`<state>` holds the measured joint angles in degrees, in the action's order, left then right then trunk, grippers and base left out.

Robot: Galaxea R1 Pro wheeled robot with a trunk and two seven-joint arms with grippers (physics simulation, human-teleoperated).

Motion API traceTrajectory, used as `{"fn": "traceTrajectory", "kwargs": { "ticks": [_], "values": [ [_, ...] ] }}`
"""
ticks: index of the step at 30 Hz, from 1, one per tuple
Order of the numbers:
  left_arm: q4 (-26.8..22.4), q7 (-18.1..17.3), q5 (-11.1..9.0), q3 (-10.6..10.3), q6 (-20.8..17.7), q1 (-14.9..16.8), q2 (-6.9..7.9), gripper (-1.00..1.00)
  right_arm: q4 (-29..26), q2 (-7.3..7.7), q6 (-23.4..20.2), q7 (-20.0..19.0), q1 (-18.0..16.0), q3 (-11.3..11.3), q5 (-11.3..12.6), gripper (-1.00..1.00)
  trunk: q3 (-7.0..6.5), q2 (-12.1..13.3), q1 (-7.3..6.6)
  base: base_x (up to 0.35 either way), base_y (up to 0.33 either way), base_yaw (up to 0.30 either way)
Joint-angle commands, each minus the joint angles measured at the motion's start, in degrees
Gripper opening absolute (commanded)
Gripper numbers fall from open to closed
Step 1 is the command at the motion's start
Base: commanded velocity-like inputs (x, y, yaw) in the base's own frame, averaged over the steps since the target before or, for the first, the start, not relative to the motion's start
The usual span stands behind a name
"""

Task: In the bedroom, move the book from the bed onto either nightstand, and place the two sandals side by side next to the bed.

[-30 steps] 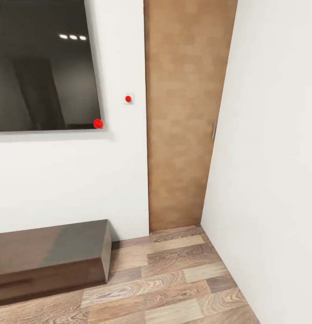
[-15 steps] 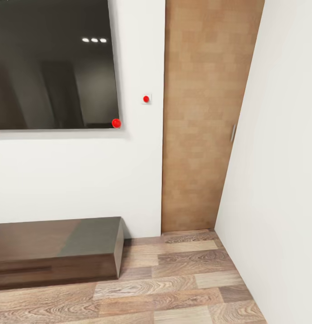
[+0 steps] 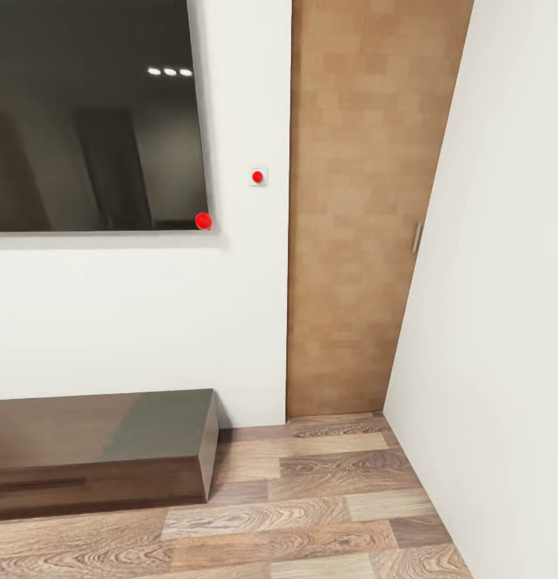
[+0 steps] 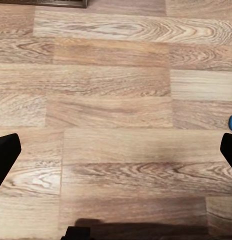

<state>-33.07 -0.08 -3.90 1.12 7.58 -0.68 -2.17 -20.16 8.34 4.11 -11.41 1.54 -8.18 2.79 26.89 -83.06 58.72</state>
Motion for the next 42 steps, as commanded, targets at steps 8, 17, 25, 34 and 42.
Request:
{"fn": "traceTrajectory", "kwargs": {
  "ticks": [8, 17, 25, 34, 42],
  "values": [
    [-0.1, 0.0, -0.4, 0.1, 0.1, 0.0, 0.01, 1.00, 0.0, -0.03, 0.0, -0.5, 0.0, -0.4, 0.0, 1.00, 0.03, 0.0, 0.00, 0.000, 0.000, 0.000],
    [-1.5, -0.9, -0.2, 0.1, -0.1, 0.2, 0.41, 1.00, 0.1, 0.13, 0.0, -0.6, 0.0, -0.3, 0.1, 1.00, 0.03, 0.0, 0.00, 0.000, 0.000, 0.000],
    [-12.1, -15.7, 0.1, 0.1, -6.2, 0.7, 2.26, 1.00, -0.4, 0.27, -0.2, -1.0, 0.0, -0.3, -0.1, 1.00, 0.03, 0.0, 0.00, 0.000, 0.000, 0.000],
    [-16.3, -35.9, -0.8, 2.4, -11.6, 0.7, 7.61, 1.00, -23.6, 0.44, -17.1, -1.0, -0.2, -0.2, -0.4, 1.00, 0.03, 0.0, 0.00, 0.000, 0.000, 0.000],
    [-16.4, -37.0, -4.1, 13.6, -11.5, 0.7, 7.84, 1.00, -38.4, 0.44, -33.4, -1.0, -0.3, -0.1, -2.7, 1.00, 0.03, 0.0, 0.00, 0.000, 0.000, 0.000]
  ]
}}
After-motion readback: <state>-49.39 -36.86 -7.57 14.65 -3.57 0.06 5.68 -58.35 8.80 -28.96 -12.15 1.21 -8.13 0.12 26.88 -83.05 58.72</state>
